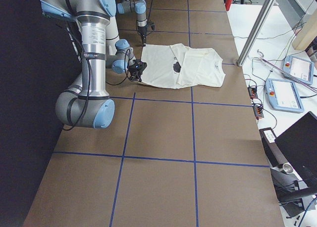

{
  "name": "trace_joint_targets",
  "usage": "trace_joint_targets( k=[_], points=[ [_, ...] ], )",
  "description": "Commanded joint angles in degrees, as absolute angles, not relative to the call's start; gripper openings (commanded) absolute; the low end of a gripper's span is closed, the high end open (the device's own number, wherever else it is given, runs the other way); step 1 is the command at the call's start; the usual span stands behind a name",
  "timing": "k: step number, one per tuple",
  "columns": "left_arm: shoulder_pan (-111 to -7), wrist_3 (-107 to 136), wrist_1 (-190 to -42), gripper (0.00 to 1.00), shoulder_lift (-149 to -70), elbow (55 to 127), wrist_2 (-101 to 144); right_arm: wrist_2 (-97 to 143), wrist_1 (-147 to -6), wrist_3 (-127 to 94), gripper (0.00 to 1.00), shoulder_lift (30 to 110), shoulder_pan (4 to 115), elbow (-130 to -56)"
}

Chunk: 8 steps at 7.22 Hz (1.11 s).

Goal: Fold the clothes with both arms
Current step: 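Grasp both hem corners with the left and right grippers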

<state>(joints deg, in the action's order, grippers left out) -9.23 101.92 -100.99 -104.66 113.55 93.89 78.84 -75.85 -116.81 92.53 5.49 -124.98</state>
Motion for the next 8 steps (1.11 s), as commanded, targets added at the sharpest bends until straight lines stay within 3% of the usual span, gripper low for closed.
trace_joint_targets(
  k=[1,2,3,6,8],
  points=[
    [-9.2,101.9,-101.0,0.34,-104.9,113.0,93.9,78.8,-75.8,-116.8,0.0,92.5,5.5,-125.0],
    [-9.2,102.0,-101.0,0.25,-104.9,113.0,93.9,78.8,-75.8,-116.8,0.0,92.5,5.5,-125.0],
    [-9.3,102.0,-101.0,0.0,-104.9,113.2,94.0,78.8,-75.8,-116.8,0.0,92.5,5.5,-125.0],
    [-10.5,102.0,-100.0,0.0,-104.8,119.6,94.3,79.0,-75.8,-116.8,0.0,92.5,5.3,-126.5],
    [-10.4,102.0,-91.1,0.0,-103.0,128.6,94.5,79.5,-75.8,-116.7,0.0,97.4,0.3,-133.6]
  ],
)
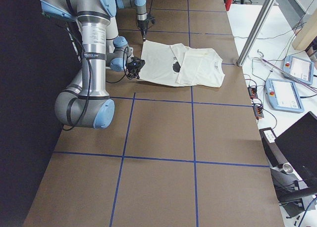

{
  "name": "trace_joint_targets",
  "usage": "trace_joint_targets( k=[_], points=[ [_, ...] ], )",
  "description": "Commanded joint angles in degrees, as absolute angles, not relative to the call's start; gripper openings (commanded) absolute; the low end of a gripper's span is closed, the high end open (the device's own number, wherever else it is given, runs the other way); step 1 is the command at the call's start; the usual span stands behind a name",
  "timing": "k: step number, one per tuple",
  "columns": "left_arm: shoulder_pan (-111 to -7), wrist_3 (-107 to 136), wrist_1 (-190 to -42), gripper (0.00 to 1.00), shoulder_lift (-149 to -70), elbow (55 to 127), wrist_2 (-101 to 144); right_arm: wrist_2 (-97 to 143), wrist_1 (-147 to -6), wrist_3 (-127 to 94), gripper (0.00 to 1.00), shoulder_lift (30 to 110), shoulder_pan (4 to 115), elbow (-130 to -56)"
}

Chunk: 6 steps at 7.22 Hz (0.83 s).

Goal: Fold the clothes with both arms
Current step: 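Grasp both hem corners with the left and right grippers, then lift the hem with both grippers and fold it toward the collar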

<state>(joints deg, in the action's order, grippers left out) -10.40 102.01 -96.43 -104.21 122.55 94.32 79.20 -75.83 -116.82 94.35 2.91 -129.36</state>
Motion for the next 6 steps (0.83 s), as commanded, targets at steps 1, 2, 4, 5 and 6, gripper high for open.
trace_joint_targets(
  k=[1,2,4,5,6],
  points=[
    [-9.5,102.1,-88.4,0.0,-99.5,135.3,95.4,79.5,-75.8,-116.7,0.0,100.7,-2.1,-137.6],
    [-9.5,104.0,-88.3,0.0,-99.3,136.7,99.4,79.5,-75.8,-116.7,0.0,101.3,-2.0,-139.0],
    [-11.9,102.3,-88.6,0.0,-105.3,132.8,98.6,79.5,-75.8,-116.1,0.0,100.4,3.0,-138.6],
    [-15.8,100.7,-88.5,0.0,-111.9,126.6,98.4,79.7,-75.8,-113.8,0.0,94.8,6.9,-133.3],
    [-18.4,99.7,-88.6,0.0,-113.3,123.5,98.3,80.1,-75.9,-109.3,0.0,86.8,10.4,-126.8]
  ],
)
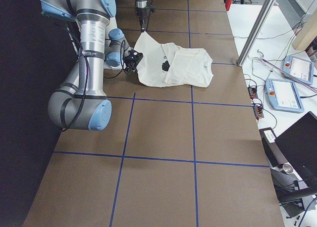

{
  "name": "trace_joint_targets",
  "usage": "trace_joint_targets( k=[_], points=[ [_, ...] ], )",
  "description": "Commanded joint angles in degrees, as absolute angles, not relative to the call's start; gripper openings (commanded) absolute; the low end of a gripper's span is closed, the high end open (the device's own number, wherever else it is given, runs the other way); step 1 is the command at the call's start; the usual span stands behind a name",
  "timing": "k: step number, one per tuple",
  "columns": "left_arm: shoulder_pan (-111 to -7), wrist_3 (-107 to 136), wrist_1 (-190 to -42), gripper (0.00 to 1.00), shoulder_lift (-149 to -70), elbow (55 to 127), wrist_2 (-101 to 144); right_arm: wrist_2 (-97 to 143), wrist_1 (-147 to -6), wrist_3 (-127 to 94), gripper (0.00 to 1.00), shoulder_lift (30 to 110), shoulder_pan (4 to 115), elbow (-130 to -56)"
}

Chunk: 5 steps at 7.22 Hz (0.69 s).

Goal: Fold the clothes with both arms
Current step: 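Lift the hem with both grippers and fold it toward the collar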

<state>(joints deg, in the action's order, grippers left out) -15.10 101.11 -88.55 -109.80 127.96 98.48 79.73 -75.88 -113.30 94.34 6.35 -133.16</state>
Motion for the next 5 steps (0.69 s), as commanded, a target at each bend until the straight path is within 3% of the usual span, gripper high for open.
trace_joint_targets(
  k=[1,3,5],
  points=[
    [-22.7,93.8,-89.6,0.0,-113.7,123.0,97.7,82.3,-78.0,-108.7,0.0,85.2,13.8,-126.0],
    [-30.7,91.6,-98.9,0.0,-116.3,114.1,97.8,91.7,-84.1,-99.6,0.0,76.2,26.6,-120.5],
    [-37.8,87.9,-110.0,0.0,-122.0,97.5,97.8,98.9,-84.2,-91.3,0.0,64.2,38.3,-104.3]
  ],
)
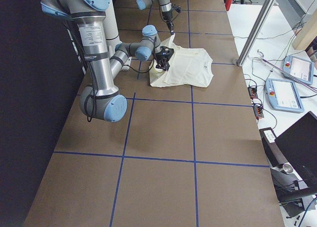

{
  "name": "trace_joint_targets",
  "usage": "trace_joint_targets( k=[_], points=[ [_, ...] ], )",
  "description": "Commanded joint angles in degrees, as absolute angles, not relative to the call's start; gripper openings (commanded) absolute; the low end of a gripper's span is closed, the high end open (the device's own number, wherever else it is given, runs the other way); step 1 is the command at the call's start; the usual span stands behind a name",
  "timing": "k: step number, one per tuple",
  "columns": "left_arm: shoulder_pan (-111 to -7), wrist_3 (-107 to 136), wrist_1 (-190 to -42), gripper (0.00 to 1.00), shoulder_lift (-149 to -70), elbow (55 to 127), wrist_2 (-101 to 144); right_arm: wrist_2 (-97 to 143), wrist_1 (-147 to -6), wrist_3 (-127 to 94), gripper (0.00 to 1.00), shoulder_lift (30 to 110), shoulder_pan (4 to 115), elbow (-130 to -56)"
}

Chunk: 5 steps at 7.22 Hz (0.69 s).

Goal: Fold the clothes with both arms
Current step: 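Lift the hem with both grippers and fold it toward the collar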

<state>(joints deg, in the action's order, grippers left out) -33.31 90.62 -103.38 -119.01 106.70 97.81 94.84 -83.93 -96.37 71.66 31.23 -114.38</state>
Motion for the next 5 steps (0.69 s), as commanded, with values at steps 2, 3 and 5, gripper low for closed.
trace_joint_targets(
  k=[2,3,5],
  points=[
    [-41.3,84.2,-117.6,0.0,-122.8,87.9,97.6,103.8,-83.9,-83.5,0.0,55.6,45.4,-90.0],
    [-41.4,84.2,-121.4,0.0,-123.0,84.3,95.6,105.0,-82.1,-82.8,0.0,51.0,47.1,-82.1],
    [-41.4,84.3,-122.0,0.0,-125.6,80.8,94.7,105.1,-74.3,-82.7,0.0,47.8,47.5,-71.4]
  ],
)
